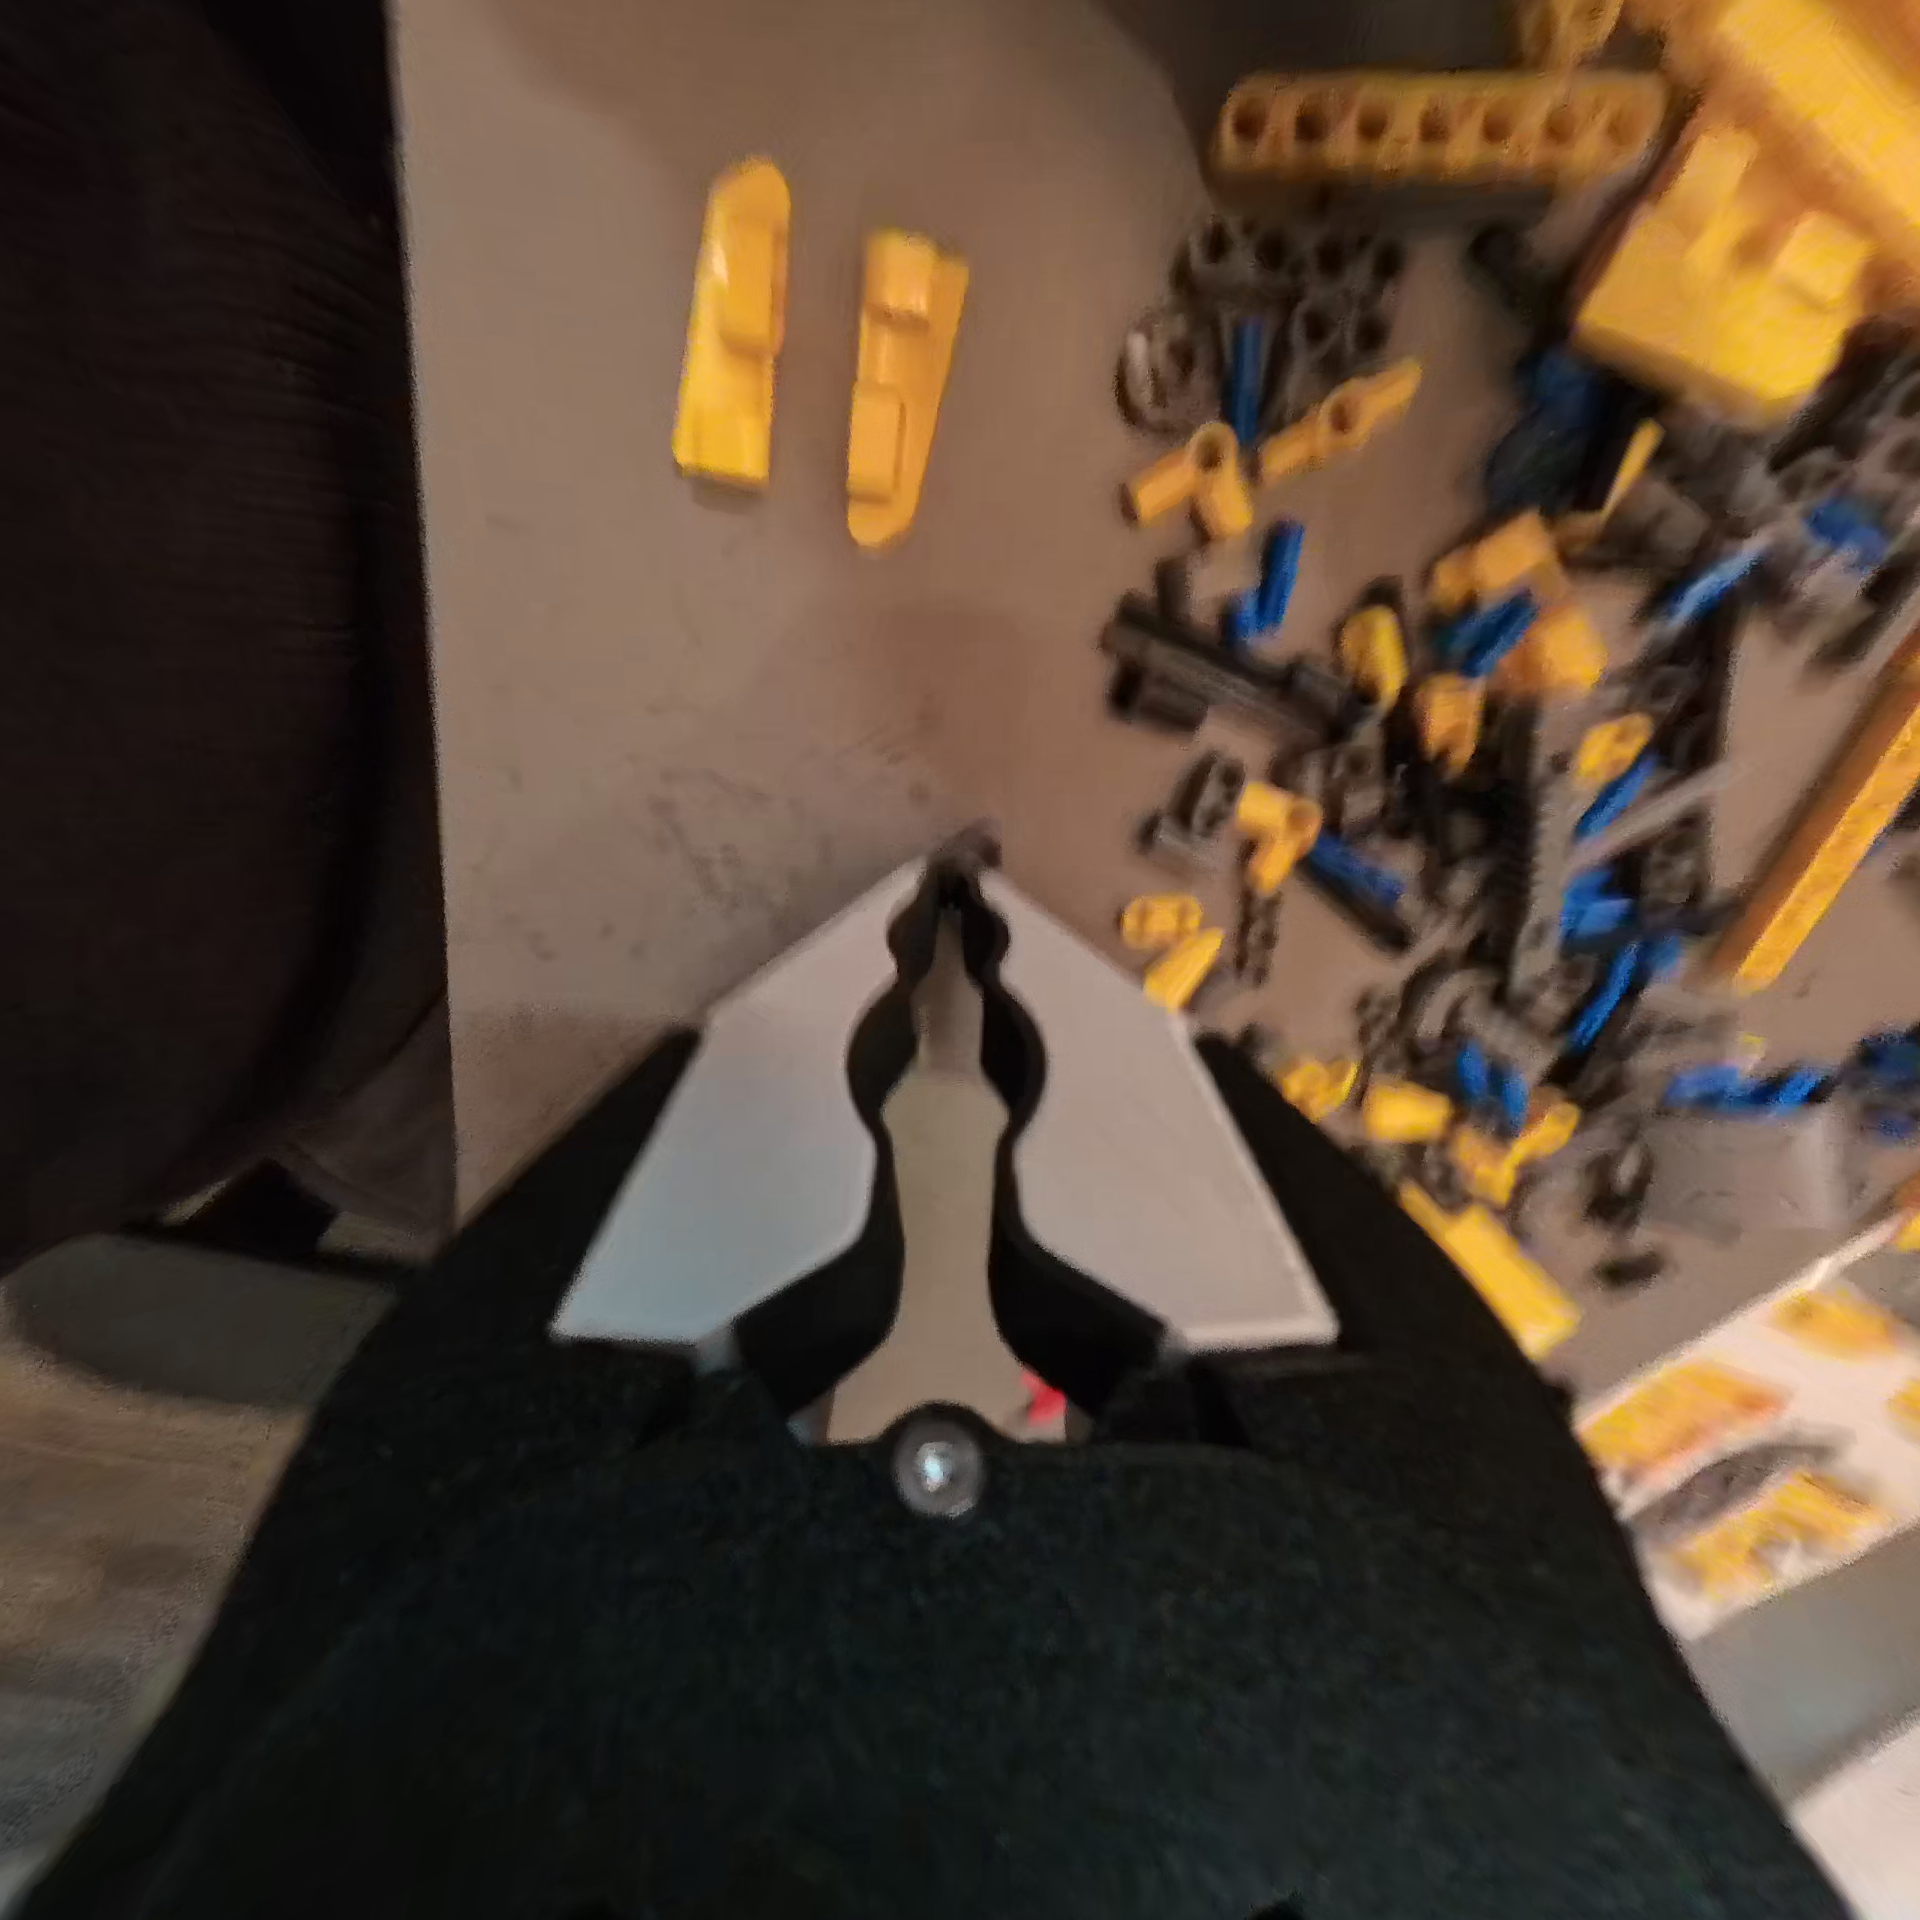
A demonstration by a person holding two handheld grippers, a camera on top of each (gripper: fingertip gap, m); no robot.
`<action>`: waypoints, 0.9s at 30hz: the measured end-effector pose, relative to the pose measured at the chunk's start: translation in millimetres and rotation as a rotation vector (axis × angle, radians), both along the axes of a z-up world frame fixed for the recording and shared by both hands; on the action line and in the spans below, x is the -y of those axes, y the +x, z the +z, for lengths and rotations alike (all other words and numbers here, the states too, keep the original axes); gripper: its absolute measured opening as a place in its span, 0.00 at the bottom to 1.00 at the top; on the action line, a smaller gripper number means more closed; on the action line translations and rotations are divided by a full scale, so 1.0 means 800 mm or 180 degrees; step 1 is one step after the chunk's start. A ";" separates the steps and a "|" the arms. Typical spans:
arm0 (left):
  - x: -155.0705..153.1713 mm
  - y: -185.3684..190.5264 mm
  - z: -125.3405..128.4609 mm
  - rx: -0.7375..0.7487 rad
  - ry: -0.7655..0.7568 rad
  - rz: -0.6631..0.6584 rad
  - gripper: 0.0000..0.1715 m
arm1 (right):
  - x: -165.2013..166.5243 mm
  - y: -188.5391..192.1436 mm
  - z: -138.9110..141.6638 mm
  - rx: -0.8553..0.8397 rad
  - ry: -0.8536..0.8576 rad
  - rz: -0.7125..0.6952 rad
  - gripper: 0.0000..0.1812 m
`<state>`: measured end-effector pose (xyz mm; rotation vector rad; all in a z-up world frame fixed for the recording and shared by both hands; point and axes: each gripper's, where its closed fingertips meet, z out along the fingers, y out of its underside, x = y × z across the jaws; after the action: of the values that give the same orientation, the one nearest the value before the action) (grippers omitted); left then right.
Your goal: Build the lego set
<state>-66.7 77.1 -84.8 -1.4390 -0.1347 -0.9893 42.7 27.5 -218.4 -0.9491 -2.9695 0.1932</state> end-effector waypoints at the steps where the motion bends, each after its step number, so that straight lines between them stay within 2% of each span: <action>1: 0.000 0.000 0.000 0.0002 -0.0005 0.0007 0.08 | 0.000 -0.001 -0.002 -0.0084 0.0061 0.0114 0.02; 10: 0.000 0.001 0.001 0.0022 0.0010 -0.0028 0.08 | 0.002 -0.003 -0.002 -0.0108 0.0094 0.0218 0.02; 15: 0.000 0.003 0.000 0.0034 -0.0001 -0.0060 0.08 | 0.003 -0.005 -0.001 -0.0178 -0.0012 0.0104 0.03; 19: 0.000 0.002 0.000 0.0036 -0.0002 -0.0047 0.08 | 0.004 -0.005 0.002 -0.0229 -0.0147 -0.0035 0.11; 27: 0.000 0.001 0.000 0.0017 0.0001 -0.0019 0.08 | -0.015 -0.012 0.027 -0.0609 -0.0177 -0.0243 0.12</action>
<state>-66.2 77.4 -84.8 -1.4372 -0.1342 -0.9981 33.3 39.3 -197.0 -0.9871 -2.7627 0.3457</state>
